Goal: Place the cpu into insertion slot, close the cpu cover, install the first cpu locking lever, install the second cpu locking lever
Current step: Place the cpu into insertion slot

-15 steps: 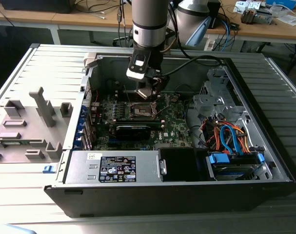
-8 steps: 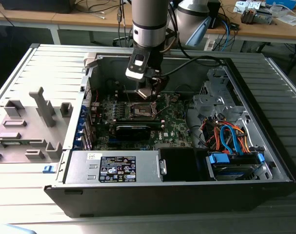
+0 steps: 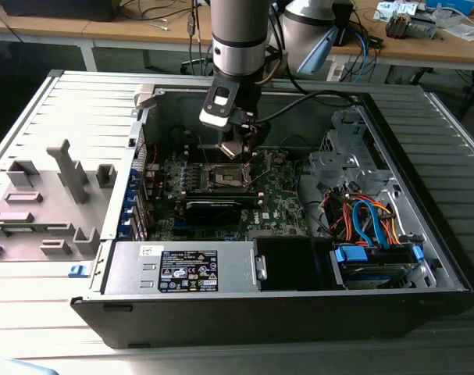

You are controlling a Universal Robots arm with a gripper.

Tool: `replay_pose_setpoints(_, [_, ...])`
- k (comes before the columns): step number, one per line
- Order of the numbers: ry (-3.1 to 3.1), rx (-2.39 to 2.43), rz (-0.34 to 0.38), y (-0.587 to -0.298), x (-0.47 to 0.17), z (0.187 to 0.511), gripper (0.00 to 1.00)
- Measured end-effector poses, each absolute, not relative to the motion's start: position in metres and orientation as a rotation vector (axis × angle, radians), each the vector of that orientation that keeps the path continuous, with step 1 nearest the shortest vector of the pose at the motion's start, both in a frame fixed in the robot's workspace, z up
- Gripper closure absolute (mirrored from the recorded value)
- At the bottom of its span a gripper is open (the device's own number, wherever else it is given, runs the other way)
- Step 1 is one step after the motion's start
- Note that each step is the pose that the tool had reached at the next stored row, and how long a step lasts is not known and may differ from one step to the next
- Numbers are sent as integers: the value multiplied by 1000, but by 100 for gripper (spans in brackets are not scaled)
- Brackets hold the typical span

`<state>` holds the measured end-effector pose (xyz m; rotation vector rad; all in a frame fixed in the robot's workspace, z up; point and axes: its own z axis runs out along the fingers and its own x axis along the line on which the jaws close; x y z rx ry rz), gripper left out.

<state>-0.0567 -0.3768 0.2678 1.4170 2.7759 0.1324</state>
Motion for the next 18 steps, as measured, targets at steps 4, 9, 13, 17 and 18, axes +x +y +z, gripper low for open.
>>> replay_pose_setpoints(4, [2765, 1436, 132, -377, -57, 268, 45])
replay_pose_setpoints(9, [2751, 1461, 132, -377, -57, 268, 45])
replay_pose_setpoints(13, [2742, 1478, 131, -377, -57, 268, 45])
replay_pose_setpoints(17, [2731, 1497, 131, -377, -57, 267, 45])
replay_pose_setpoints(18, [2729, 1500, 131, -377, -57, 267, 45])
